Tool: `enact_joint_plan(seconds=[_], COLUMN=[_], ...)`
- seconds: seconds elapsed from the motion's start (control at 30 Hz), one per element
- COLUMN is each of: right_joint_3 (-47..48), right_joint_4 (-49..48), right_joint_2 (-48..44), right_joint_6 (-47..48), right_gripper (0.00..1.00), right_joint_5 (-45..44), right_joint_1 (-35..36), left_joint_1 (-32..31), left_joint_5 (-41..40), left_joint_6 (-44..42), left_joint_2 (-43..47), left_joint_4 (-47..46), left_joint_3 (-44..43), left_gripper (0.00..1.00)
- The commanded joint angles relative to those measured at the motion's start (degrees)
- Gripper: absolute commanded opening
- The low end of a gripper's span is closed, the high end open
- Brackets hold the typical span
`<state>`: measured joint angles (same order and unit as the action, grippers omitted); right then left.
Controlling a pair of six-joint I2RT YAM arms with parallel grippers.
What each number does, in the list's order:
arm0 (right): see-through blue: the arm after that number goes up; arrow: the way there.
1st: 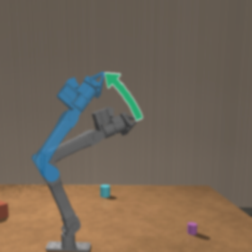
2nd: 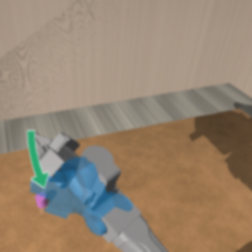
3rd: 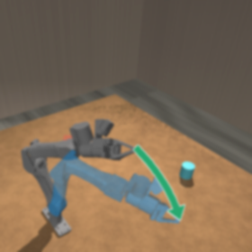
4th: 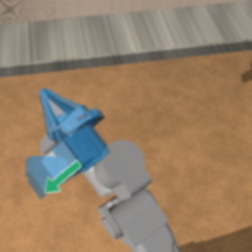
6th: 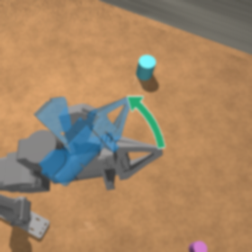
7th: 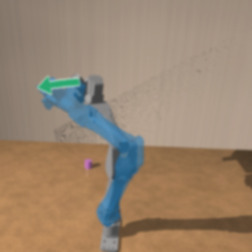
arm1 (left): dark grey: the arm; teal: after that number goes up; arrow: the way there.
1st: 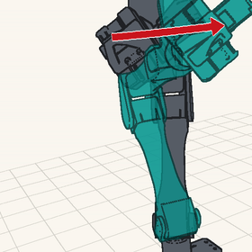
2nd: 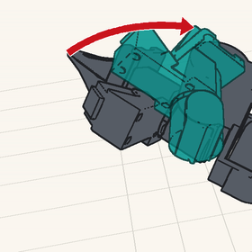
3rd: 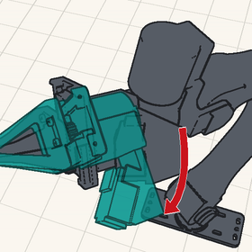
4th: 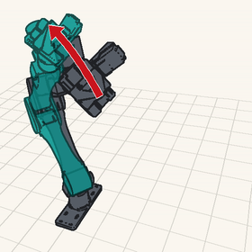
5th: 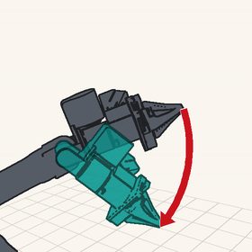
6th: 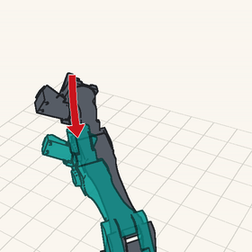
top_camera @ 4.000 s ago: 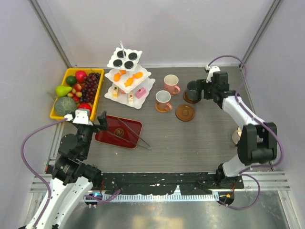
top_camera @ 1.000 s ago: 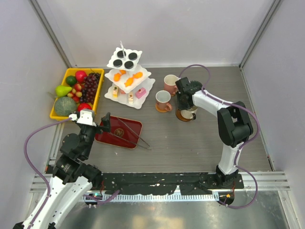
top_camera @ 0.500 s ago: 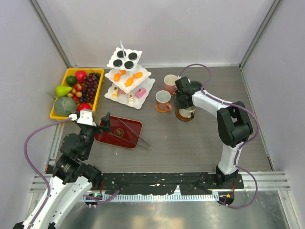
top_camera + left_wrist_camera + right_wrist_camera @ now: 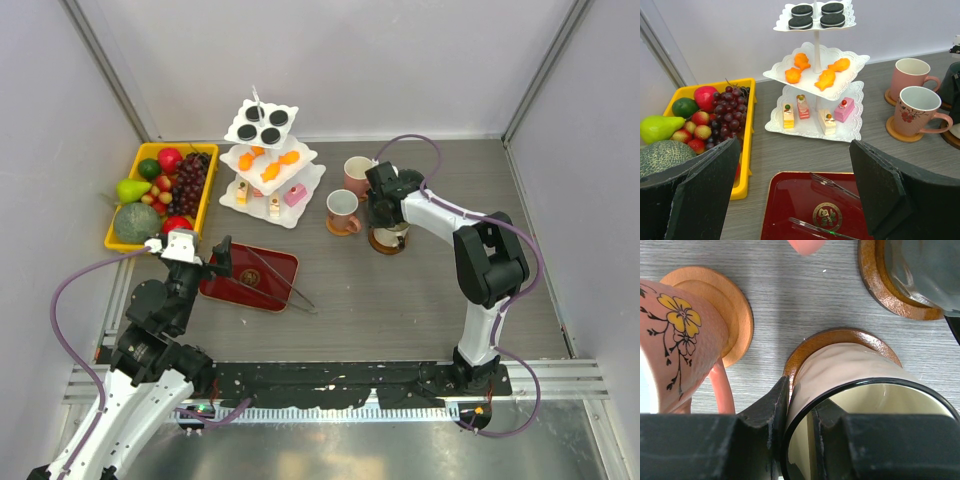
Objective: Serve the afternoon tea
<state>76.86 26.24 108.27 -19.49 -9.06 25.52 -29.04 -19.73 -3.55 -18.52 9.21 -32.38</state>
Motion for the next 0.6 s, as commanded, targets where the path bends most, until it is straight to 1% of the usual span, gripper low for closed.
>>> enact_joint_plan(seconds=[0.0,0.17,0.3,0.57], right_joint_3=[0.0,0.2,0.0,-0.4], right_joint_4=[-2.9,-2.9,-2.8,-1.8], right_joint_2=[-1.3,-1.3,-1.3,-1.7], right_joint_6=[-0.9,-0.5,-0.3,0.2], right_gripper=[0.21,0.23,0.27,0.29], right_joint_5=[-0.4,-0.6,-0.9,-1.5], right_joint_1=[0.6,0.8,0.8,1.0], left_joint_1=[-0.3,-0.2,-0.3,-0.2], left_joint_5=[0.1,0.2,0.3,0.3], left_joint_6=[-0.6,-0.8,-0.8,-0.7], left_joint_2=[0.4,0.4,0.3,0.4], left_joint_4=[-3.8,-3.8,-3.8,-3.7], left_joint_3=[0.3,0.2,0.2,0.3], left_gripper=[0.99,0.99,0.99,0.99])
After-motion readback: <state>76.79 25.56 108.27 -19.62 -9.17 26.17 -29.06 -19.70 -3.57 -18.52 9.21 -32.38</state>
